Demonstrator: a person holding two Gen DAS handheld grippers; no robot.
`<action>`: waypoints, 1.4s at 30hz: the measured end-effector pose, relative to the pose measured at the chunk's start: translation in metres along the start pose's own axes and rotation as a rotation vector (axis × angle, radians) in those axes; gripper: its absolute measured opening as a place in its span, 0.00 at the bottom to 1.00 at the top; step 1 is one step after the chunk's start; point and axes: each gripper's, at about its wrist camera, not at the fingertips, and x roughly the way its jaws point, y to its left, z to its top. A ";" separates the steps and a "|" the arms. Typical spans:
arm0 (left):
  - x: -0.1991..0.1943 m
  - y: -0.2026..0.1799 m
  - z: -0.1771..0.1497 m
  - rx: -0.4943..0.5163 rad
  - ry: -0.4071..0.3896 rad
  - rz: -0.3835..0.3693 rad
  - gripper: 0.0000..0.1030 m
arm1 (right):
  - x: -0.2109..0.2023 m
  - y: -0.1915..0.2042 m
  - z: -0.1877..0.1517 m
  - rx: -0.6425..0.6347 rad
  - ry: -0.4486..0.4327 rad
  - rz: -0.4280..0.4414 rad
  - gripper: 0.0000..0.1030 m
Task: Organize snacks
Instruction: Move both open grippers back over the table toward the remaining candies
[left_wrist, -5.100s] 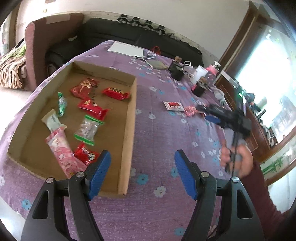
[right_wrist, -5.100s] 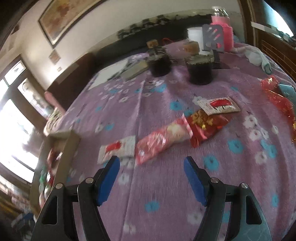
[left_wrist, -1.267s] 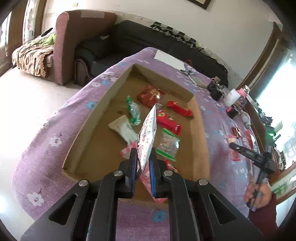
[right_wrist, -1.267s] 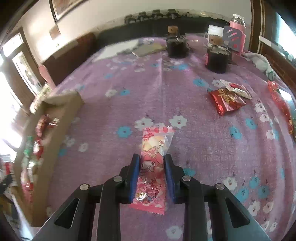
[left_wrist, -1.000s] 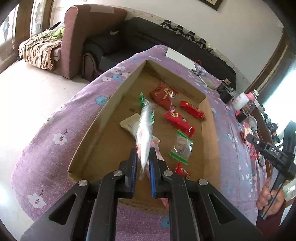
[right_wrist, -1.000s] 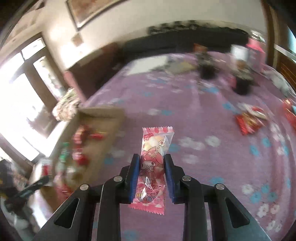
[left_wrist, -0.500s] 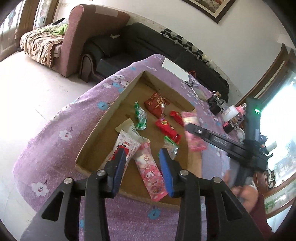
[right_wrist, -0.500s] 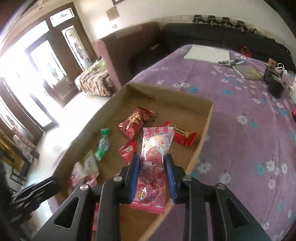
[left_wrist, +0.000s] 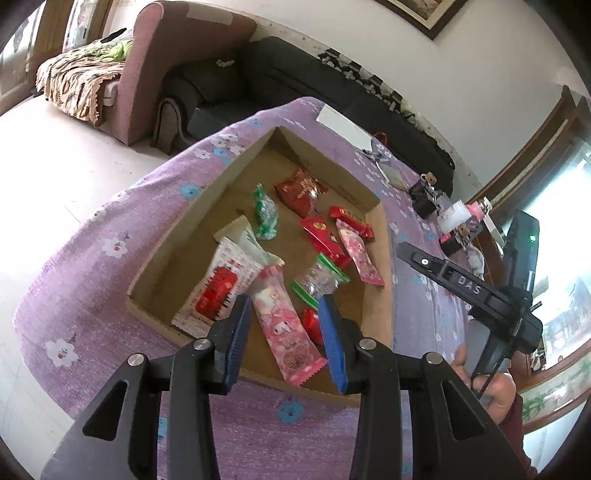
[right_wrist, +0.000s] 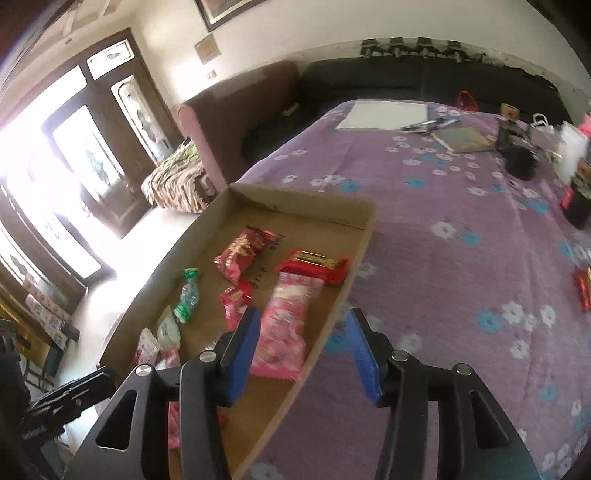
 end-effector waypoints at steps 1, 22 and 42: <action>0.001 -0.004 -0.001 0.006 0.005 -0.002 0.35 | -0.004 -0.008 -0.002 0.008 -0.004 -0.009 0.49; 0.008 -0.099 -0.020 0.195 0.081 -0.084 0.34 | -0.020 -0.311 0.051 0.352 0.021 -0.480 0.51; 0.016 -0.135 -0.044 0.292 0.137 -0.200 0.34 | -0.091 -0.207 -0.037 0.203 0.099 -0.141 0.52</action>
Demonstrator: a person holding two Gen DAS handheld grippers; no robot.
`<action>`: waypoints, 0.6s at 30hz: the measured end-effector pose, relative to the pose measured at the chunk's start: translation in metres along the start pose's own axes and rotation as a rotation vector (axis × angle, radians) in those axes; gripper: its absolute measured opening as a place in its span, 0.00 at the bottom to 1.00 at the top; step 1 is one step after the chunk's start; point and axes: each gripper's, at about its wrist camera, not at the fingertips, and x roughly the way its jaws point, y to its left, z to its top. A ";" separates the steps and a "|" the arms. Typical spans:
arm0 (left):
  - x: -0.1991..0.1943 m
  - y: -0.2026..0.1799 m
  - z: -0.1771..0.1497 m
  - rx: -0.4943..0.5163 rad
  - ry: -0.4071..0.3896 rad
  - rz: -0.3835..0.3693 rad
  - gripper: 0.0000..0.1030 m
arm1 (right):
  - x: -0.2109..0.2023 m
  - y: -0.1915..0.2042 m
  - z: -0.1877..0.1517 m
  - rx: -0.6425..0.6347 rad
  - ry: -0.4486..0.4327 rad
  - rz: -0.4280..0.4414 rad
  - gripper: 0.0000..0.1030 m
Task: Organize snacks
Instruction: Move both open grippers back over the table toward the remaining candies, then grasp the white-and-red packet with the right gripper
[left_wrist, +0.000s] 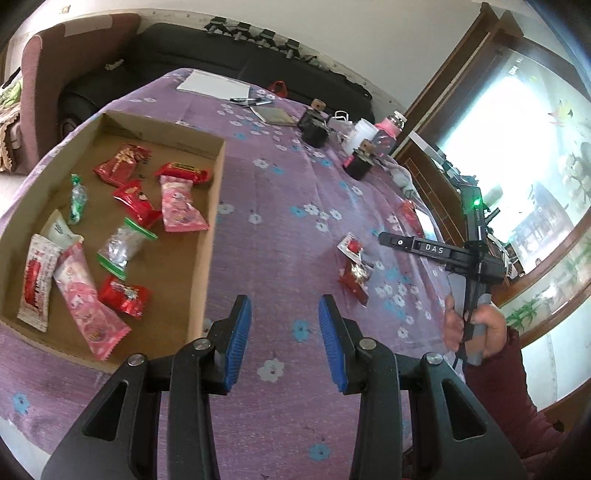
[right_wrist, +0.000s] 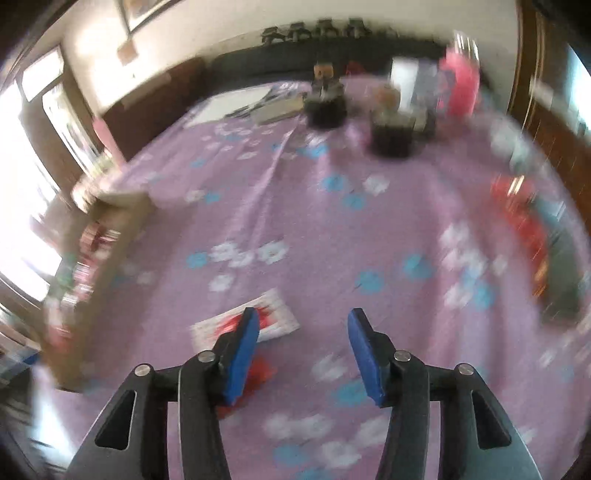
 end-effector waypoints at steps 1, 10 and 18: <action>0.001 -0.001 -0.001 -0.001 0.004 -0.003 0.34 | 0.004 0.001 -0.003 0.029 0.018 0.039 0.52; -0.003 -0.007 -0.007 0.007 0.013 0.009 0.34 | 0.052 0.046 0.001 0.023 0.074 -0.024 0.54; 0.007 -0.020 -0.007 0.042 0.038 0.022 0.34 | 0.048 0.050 0.000 -0.065 0.023 -0.195 0.13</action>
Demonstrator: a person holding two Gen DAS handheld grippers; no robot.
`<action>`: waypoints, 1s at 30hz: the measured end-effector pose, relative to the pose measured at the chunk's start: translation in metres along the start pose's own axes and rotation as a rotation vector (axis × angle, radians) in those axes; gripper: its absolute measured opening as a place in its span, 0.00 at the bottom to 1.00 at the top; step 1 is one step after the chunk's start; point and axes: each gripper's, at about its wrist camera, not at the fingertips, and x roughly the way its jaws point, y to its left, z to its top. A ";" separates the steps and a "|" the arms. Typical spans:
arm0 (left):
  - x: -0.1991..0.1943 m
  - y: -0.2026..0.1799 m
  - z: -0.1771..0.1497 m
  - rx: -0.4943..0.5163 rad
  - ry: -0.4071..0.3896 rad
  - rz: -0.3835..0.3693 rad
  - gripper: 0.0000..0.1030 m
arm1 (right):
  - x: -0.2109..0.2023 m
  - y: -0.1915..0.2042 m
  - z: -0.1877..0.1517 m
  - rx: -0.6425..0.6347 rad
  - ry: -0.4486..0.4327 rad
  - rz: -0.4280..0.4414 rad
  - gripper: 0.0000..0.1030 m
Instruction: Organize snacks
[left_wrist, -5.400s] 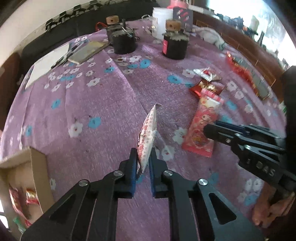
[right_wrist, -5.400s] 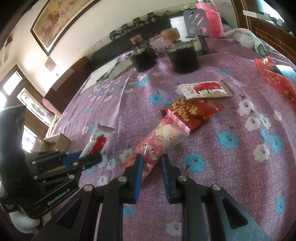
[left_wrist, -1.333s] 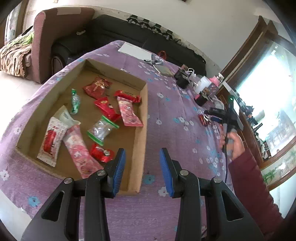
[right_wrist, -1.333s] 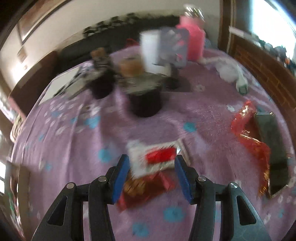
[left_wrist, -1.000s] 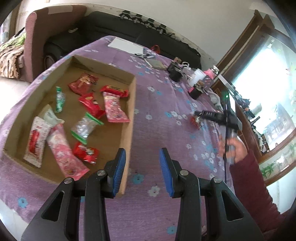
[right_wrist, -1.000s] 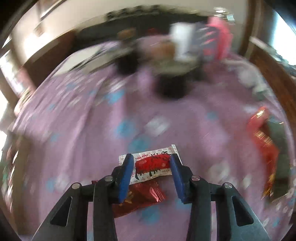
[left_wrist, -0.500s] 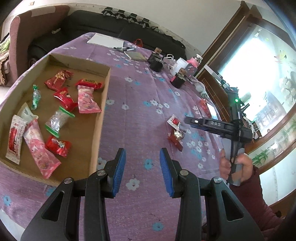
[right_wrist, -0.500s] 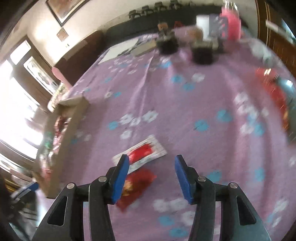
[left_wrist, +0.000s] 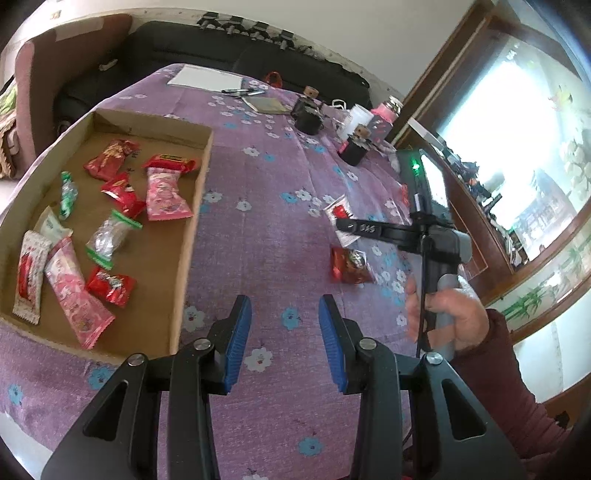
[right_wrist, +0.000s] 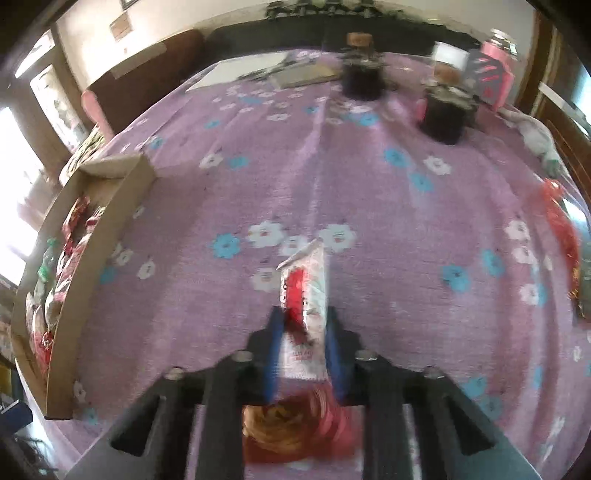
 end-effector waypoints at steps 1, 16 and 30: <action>0.004 -0.004 0.001 0.010 0.008 -0.002 0.34 | -0.001 -0.011 0.001 0.017 -0.010 -0.021 0.13; 0.119 -0.119 0.017 0.605 0.095 -0.058 0.34 | -0.038 -0.123 -0.066 0.203 0.039 0.175 0.15; 0.155 -0.117 0.050 0.722 0.125 -0.035 0.65 | -0.041 -0.130 -0.077 0.210 0.024 0.250 0.18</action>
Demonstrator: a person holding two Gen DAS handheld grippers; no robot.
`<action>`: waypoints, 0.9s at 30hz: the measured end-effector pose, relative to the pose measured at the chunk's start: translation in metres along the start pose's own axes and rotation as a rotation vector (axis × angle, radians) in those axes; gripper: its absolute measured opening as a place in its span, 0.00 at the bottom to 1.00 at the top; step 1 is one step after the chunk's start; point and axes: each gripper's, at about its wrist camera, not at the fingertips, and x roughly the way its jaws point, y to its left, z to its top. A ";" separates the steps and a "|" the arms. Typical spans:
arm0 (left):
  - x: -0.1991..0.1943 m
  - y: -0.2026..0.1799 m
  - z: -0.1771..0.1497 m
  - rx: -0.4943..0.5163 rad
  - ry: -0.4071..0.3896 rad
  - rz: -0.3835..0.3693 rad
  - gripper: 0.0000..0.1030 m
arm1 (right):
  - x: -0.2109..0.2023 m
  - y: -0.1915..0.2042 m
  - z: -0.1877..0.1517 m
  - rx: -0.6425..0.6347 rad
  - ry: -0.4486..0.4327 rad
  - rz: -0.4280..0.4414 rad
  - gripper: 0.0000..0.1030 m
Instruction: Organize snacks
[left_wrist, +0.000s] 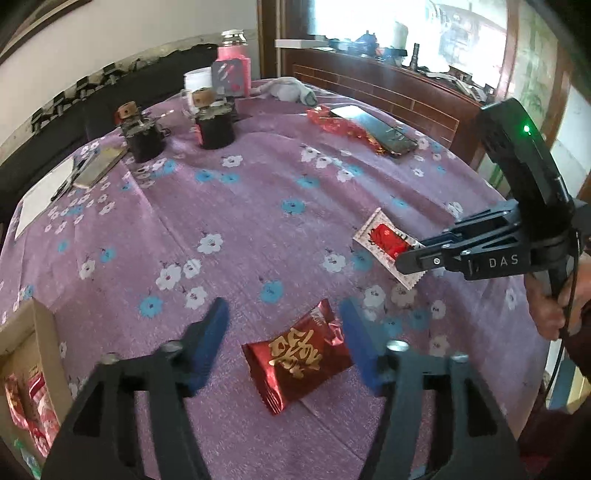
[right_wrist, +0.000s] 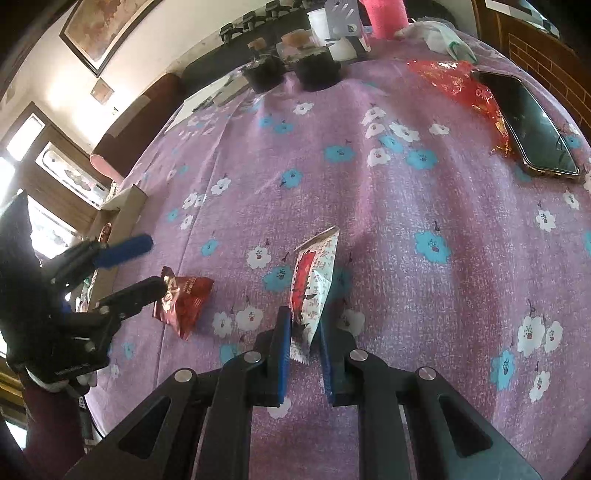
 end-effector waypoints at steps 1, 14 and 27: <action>0.005 -0.003 -0.001 0.024 0.018 -0.001 0.65 | 0.000 0.000 0.000 -0.002 -0.001 0.006 0.19; 0.032 -0.012 -0.009 -0.063 0.110 0.034 0.59 | 0.000 -0.009 0.003 0.072 -0.028 0.078 0.33; -0.028 -0.003 -0.027 -0.249 -0.032 -0.015 0.15 | -0.002 0.015 -0.008 -0.019 -0.094 -0.040 0.09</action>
